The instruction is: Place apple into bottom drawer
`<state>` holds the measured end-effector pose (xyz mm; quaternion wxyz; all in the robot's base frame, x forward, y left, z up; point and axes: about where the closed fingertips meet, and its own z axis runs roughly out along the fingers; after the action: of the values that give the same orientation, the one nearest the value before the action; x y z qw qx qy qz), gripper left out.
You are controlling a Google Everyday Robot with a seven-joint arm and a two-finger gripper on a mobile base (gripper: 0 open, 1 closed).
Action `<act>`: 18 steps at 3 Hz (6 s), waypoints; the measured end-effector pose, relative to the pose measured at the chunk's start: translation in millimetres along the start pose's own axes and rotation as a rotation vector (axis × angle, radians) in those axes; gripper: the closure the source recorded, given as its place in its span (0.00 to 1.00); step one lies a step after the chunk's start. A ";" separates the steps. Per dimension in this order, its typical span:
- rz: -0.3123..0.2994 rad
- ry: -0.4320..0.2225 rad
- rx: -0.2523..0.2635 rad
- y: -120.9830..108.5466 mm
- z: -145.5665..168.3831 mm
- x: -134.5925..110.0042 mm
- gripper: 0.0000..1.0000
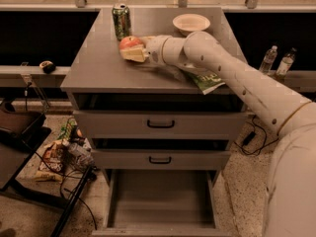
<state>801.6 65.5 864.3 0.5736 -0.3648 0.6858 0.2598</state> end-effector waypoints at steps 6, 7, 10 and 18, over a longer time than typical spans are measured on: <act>-0.020 0.263 0.348 133.0 -274.6 -5.0 1.00; 0.063 0.295 0.313 163.5 -287.8 30.5 1.00; 0.214 0.217 0.192 175.4 -269.5 93.4 1.00; 0.332 0.288 -0.109 115.9 -265.5 494.0 1.00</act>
Offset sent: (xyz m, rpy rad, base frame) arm -0.1092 -0.0340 0.0735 -0.1695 -0.1067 -0.1376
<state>513.2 -170.8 429.7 0.3985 -0.3106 0.7963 0.3325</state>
